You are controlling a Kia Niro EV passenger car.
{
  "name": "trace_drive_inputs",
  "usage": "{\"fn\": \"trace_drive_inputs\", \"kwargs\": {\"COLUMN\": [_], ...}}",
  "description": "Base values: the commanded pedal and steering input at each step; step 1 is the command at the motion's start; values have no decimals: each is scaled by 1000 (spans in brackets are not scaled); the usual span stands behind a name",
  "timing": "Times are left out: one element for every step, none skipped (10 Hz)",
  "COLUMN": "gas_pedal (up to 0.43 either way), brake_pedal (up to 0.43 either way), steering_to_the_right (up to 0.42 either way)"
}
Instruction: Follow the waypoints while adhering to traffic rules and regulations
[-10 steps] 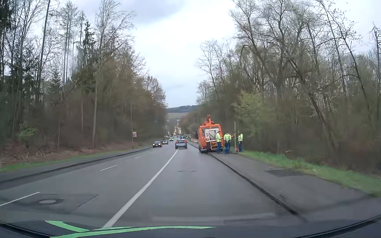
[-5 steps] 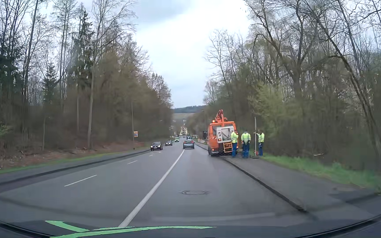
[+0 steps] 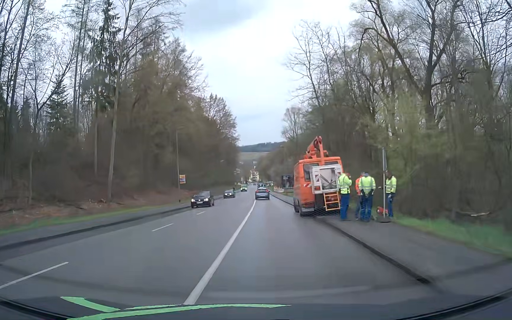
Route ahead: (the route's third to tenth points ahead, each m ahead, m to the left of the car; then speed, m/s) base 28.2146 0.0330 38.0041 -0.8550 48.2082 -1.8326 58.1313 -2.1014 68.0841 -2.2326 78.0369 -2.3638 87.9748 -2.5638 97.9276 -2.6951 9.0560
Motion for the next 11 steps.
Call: {"fn": "trace_drive_inputs", "kwargs": {"gas_pedal": [0, 0, 0, 0, 0, 0, 0, 0, 0, 0, 0], "brake_pedal": [183, 177, 171, 171, 165, 159, 159, 152, 152, 146, 146], "steering_to_the_right": [-10, -6, -6, -5, -4, -3, 0, 5, 5, 5, 6]}}
